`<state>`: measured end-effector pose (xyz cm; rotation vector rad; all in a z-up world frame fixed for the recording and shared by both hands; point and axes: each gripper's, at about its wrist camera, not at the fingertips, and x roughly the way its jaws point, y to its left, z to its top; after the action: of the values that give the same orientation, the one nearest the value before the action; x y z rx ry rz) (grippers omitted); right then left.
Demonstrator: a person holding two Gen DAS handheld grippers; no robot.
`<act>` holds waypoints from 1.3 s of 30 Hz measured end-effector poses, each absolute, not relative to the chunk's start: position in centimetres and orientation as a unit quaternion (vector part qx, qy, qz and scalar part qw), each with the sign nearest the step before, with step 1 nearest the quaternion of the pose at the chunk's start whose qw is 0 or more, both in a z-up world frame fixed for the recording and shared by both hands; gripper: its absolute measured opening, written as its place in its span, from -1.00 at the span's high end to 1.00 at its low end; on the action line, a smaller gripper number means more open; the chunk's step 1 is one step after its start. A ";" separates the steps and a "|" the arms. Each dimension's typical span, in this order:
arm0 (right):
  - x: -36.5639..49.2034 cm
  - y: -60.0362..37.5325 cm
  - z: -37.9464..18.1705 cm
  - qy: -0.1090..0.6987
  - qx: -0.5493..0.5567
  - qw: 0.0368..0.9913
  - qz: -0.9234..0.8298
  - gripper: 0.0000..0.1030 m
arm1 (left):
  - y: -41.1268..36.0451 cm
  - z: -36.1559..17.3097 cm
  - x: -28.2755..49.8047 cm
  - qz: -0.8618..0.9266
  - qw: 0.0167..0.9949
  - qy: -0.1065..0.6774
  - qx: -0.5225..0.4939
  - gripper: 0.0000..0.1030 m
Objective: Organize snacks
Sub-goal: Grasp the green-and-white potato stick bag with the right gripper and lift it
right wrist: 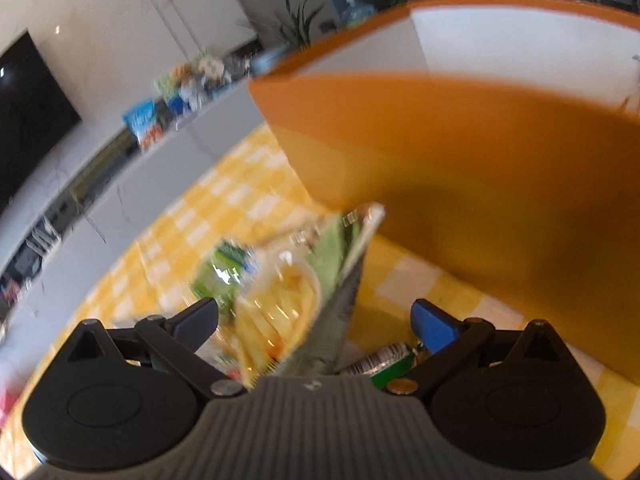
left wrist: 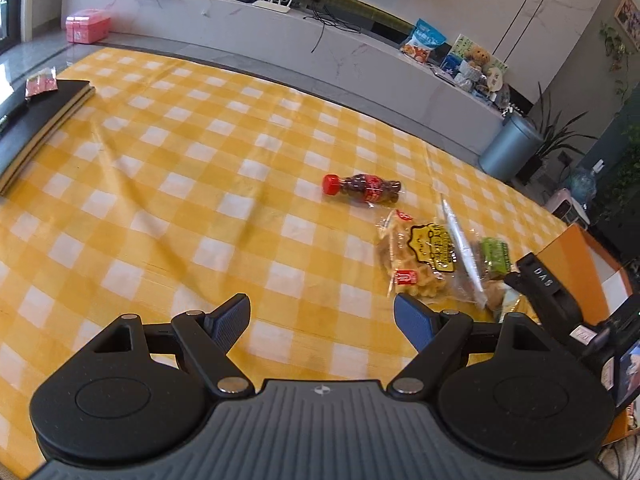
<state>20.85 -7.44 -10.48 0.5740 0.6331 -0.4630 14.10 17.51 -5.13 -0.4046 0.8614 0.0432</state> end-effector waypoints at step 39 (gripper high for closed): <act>14.2 -11.2 1.4 0.229 0.140 0.961 0.063 -0.02 | 7.8 0.3 11.9 -0.060 0.918 0.392 -0.025 -0.86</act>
<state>14.19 -11.25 1.36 0.2828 0.4634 0.1273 11.87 7.78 0.26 -0.0518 0.8068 -0.1236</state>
